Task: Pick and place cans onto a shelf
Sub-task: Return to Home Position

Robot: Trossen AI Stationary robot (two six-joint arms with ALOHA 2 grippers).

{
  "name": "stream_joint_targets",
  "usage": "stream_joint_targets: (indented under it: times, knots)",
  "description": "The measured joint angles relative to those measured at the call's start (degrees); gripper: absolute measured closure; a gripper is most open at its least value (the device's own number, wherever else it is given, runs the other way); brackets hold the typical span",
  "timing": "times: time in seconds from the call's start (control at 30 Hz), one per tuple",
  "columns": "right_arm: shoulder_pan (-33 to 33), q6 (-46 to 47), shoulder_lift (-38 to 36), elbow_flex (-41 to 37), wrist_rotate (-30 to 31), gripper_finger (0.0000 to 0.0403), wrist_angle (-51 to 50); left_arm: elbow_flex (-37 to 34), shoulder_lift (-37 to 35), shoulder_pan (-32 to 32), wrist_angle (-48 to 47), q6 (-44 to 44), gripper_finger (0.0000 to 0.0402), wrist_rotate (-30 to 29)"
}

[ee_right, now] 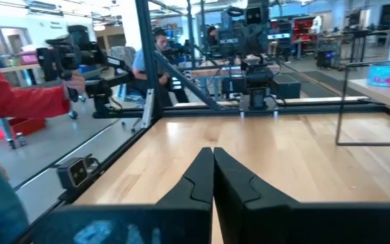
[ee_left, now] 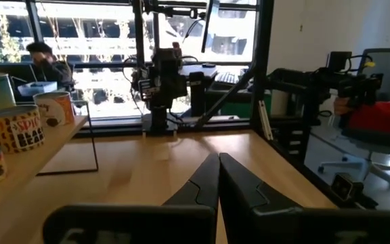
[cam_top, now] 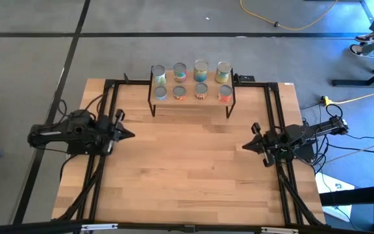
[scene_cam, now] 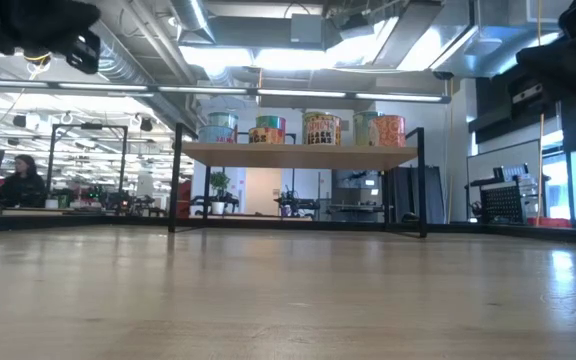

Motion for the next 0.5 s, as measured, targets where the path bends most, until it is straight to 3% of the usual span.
stream_joint_targets:
  times: [0.5]
  knots:
    - [0.02, 1.37, 0.0, 0.0, -0.92, 0.0398, -1.23, -13.43, 0.01, 0.02, 16.46, 1.4, 0.0401, -1.84]
